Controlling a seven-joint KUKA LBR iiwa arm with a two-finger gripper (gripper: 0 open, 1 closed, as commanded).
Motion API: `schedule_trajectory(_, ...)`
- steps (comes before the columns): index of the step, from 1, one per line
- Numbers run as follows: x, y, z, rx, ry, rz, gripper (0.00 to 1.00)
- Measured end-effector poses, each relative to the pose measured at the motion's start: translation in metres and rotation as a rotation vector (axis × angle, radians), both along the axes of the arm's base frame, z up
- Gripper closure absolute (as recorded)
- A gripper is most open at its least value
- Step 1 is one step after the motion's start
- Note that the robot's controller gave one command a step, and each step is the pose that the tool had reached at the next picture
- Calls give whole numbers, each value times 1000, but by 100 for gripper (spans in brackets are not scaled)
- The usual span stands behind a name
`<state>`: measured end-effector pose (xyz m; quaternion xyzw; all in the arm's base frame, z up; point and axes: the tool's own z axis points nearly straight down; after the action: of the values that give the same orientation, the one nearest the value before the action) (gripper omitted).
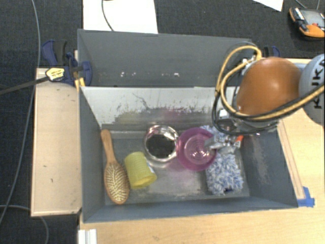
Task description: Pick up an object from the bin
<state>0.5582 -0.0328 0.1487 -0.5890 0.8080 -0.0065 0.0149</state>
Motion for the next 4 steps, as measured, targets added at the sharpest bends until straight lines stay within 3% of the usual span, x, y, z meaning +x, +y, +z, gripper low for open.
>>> schedule_trajectory(1, -6, -15, -67, 5, 17, -100, 100)
schedule_trajectory(2, 2, -23, -54, -10, 0, 386, 100)
schedule_trajectory(3, -11, -30, -54, 1, 8, 79, 100)
schedule_trajectory(4, -7, -29, -61, -2, 2, 220, 100)
